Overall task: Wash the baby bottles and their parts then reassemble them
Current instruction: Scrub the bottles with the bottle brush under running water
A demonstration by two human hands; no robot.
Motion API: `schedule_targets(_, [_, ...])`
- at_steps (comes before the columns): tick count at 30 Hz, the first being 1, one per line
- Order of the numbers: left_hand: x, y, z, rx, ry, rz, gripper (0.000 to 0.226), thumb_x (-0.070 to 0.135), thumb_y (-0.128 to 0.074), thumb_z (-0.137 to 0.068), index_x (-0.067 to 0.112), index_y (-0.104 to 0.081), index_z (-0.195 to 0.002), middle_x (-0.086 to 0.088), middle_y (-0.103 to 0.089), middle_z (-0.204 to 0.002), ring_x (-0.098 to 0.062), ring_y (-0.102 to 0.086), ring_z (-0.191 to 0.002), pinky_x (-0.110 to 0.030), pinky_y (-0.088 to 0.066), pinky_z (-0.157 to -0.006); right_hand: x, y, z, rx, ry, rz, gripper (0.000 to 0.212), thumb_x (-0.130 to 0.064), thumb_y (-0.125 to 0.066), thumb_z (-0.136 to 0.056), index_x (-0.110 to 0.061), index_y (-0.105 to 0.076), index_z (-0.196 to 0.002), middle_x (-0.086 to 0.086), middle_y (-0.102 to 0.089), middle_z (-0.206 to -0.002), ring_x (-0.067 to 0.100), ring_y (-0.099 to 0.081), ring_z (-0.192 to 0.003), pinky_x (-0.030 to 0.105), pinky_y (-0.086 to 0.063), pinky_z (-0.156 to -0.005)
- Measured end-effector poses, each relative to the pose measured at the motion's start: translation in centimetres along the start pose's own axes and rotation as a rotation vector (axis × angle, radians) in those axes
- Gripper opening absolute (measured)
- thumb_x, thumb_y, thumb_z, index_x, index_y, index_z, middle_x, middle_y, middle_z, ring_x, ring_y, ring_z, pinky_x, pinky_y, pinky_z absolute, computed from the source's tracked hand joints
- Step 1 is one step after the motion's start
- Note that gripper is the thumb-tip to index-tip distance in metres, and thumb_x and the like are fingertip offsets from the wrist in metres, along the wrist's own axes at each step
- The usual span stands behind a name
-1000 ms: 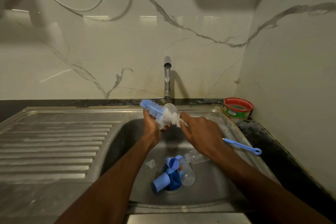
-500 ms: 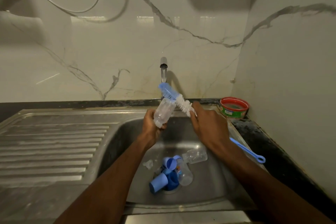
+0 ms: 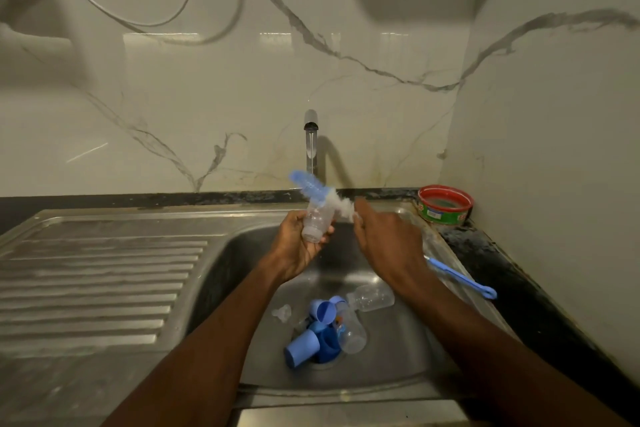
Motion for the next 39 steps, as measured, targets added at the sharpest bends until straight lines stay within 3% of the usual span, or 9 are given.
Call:
schedule_targets(4, [0.0, -0.4, -0.2, -0.009, 0.002, -0.006, 0.042, 0.027, -0.036, -0.105, 0.000, -0.052, -0.133, -0.025, -0.068, -0.116, -0.023, -0.065, -0.085, -0.030, -0.051, -0.079, 1.0, -0.2, -0.7, 0.042, 0.009, -0.122, 0.019, -0.035, -0.045, -0.104, -0.027, -0.046, -0.122, -0.005, -0.056, -0.074, 0.014, -0.051, -0.058, 0.027, -0.032, -0.049])
schedule_targets(8, [0.3, 0.4, -0.6, -0.007, -0.057, 0.042, 0.034, 0.026, -0.040, -0.107, 0.006, -0.056, -0.129, -0.017, -0.074, -0.106, -0.027, -0.066, -0.098, -0.039, -0.046, -0.102, -0.2, -1.4, 0.9, -0.046, 0.156, -0.200, 0.021, -0.038, -0.049, -0.102, -0.034, -0.044, -0.122, -0.007, -0.056, -0.074, 0.007, -0.048, -0.057, 0.025, -0.031, -0.050])
schedule_targets(14, [-0.2, -0.4, -0.6, 0.004, -0.025, 0.049, 0.041, 0.030, -0.037, -0.104, 0.002, -0.057, -0.127, -0.025, -0.067, -0.116, -0.021, -0.063, -0.082, -0.029, -0.051, -0.074, 2.0, 0.1, -1.0, 0.104, -0.013, -0.158, 0.014, -0.034, -0.051, -0.101, -0.027, -0.047, -0.111, -0.005, -0.054, -0.073, 0.015, -0.045, -0.058, 0.029, -0.028, -0.051])
schedule_targets(18, [0.5, 0.5, -1.0, 0.027, -0.098, 0.097, 0.034, 0.023, -0.042, -0.106, 0.003, -0.057, -0.130, -0.019, -0.071, -0.111, -0.023, -0.070, -0.093, -0.031, -0.060, -0.080, 0.4, -1.0, 0.6, -0.019, 0.131, -0.255, 0.013, -0.039, -0.052, -0.098, -0.034, -0.048, -0.109, -0.007, -0.057, -0.075, 0.015, -0.053, -0.062, 0.029, -0.036, -0.054])
schedule_targets(22, [1.1, 0.2, -0.6, -0.016, -0.110, 0.084, 0.038, 0.025, -0.051, -0.102, 0.004, -0.056, -0.133, -0.020, -0.067, -0.121, -0.026, -0.064, -0.104, -0.034, -0.051, -0.092, 0.6, -0.2, 0.2, 0.064, 0.096, -0.197, 0.014, -0.039, -0.051, -0.099, -0.032, -0.048, -0.111, -0.006, -0.058, -0.074, 0.013, -0.052, -0.059, 0.028, -0.035, -0.052])
schedule_targets(26, [0.6, -0.7, 0.0, -0.006, -0.069, 0.121, 0.053, 0.028, -0.062, -0.087, 0.004, -0.052, -0.133, -0.021, -0.062, -0.116, -0.022, -0.062, -0.089, -0.027, -0.053, -0.072, 1.9, 0.4, -1.1, 0.121, -0.012, -0.175, 0.012, -0.038, -0.050, -0.100, -0.028, -0.046, -0.106, -0.002, -0.061, -0.075, 0.019, -0.055, -0.061, 0.031, -0.039, -0.052])
schedule_targets(32, [0.9, -0.5, -0.2, -0.034, -0.093, 0.113, 0.043, 0.033, -0.041, -0.098, 0.005, -0.057, -0.126, -0.019, -0.062, -0.108, -0.024, -0.061, -0.088, -0.032, -0.049, -0.072, 0.3, -0.8, 1.1, -0.038, 0.091, -0.260, 0.019, -0.039, -0.053, -0.098, -0.033, -0.052, -0.115, -0.009, -0.059, -0.081, 0.013, -0.054, -0.065, 0.024, -0.030, -0.049])
schedule_targets(37, [-0.1, -0.4, 0.2, -0.023, 0.007, 0.050, 0.048, 0.035, -0.035, -0.104, 0.001, -0.055, -0.132, -0.020, -0.069, -0.108, -0.024, -0.067, -0.089, -0.033, -0.059, -0.074, 0.8, -0.3, -0.7, 0.040, 0.028, -0.116, 0.018, -0.039, -0.050, -0.100, -0.029, -0.049, -0.114, -0.004, -0.061, -0.081, 0.017, -0.057, -0.067, 0.031, -0.044, -0.057])
schedule_targets(39, [-0.4, -0.6, 0.2, -0.010, 0.025, 0.054, 0.049, 0.033, -0.035, -0.104, -0.002, -0.053, -0.132, -0.020, -0.070, -0.107, -0.023, -0.068, -0.088, -0.030, -0.058, -0.074, 1.6, 0.1, -1.2, 0.088, -0.023, -0.094, 0.017, -0.037, -0.049, -0.101, -0.026, -0.048, -0.114, -0.005, -0.058, -0.078, 0.017, -0.052, -0.063, 0.030, -0.038, -0.054])
Point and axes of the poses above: each hand's wrist, its own z-axis away from the middle knuckle, its own y-axis out of the back of the hand, x = y × z, the point moved 8 cm from there along -z, towards the middle knuckle
